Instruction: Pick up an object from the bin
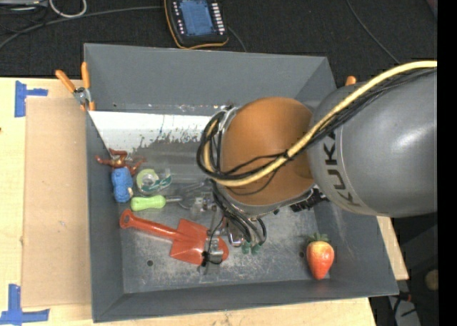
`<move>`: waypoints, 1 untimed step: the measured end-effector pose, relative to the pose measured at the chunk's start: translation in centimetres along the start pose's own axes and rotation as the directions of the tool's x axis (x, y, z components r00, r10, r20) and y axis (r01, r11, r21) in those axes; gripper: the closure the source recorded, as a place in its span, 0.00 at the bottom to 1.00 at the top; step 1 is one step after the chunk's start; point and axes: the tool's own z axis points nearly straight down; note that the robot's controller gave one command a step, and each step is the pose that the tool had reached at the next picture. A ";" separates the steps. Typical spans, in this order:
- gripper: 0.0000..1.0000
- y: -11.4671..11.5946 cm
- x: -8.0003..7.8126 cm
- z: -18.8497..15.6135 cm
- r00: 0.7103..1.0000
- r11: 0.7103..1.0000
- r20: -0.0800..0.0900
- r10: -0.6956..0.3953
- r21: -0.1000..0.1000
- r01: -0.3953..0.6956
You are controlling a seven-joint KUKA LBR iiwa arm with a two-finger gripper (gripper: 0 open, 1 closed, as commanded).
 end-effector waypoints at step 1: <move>0.00 -0.1 -0.2 -0.4 1.000 1.000 0.008 0.006 -0.001 -0.006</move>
Offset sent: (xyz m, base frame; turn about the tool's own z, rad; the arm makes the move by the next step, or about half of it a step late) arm 0.0429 -0.0303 -0.0637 0.1871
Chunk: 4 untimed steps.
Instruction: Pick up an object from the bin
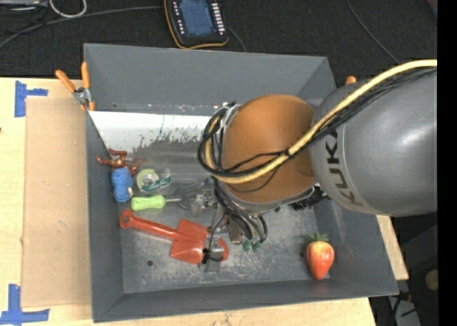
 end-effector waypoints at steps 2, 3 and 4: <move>0.00 -1.7 -3.7 6.3 0.932 0.932 -0.001 0.364 -0.001 -0.364; 0.00 -0.9 -2.4 9.8 0.903 0.903 -0.008 0.429 0.005 -0.429; 0.00 0.3 -3.3 15.4 0.811 0.811 -0.003 0.585 0.002 -0.585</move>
Offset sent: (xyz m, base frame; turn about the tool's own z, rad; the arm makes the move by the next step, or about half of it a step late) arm 0.0367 -0.0172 -0.0618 0.3744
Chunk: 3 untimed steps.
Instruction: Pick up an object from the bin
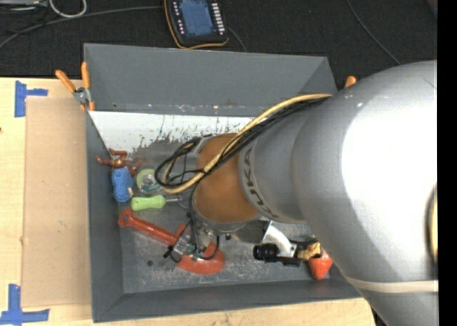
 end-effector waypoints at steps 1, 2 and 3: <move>1.00 -2.4 -1.2 -0.3 1.000 1.000 -0.004 0.017 0.002 -0.017; 1.00 -2.4 -1.2 -0.3 1.000 1.000 -0.004 0.018 0.003 -0.018; 1.00 -2.5 -1.2 -1.1 1.000 1.000 -0.006 0.019 0.004 -0.019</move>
Offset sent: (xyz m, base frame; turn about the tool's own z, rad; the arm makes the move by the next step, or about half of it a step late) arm 0.0000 0.0000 0.0000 0.0000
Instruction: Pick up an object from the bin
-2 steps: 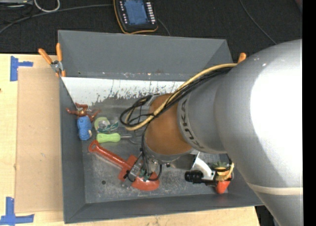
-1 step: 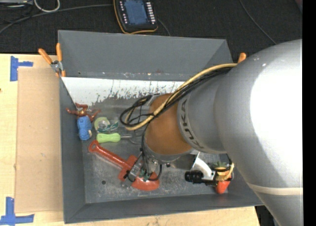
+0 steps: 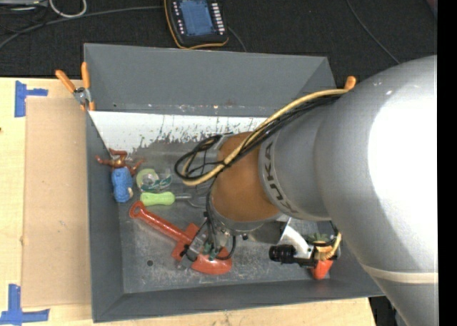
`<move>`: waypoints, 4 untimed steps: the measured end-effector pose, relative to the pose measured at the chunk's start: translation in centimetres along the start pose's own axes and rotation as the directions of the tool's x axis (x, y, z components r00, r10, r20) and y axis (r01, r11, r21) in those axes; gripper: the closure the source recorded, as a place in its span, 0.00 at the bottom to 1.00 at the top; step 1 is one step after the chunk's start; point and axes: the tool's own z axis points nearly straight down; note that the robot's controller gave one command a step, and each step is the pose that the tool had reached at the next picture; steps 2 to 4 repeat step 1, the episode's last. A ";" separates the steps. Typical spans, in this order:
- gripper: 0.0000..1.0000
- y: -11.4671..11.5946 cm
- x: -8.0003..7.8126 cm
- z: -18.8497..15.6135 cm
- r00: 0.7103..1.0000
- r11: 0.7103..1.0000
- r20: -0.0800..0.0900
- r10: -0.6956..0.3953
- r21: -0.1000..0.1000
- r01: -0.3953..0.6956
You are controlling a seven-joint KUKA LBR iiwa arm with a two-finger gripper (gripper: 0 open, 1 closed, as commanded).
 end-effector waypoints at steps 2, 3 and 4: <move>1.00 -0.2 0.2 -4.3 1.000 1.000 -0.005 -0.003 0.006 0.003; 1.00 -0.2 0.2 -4.3 1.000 1.000 -0.005 -0.003 0.006 0.003; 1.00 -0.2 0.2 -4.3 1.000 1.000 -0.005 -0.003 0.006 0.003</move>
Offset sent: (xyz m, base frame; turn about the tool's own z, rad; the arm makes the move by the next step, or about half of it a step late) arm -0.0029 -0.0007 0.0765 -0.0013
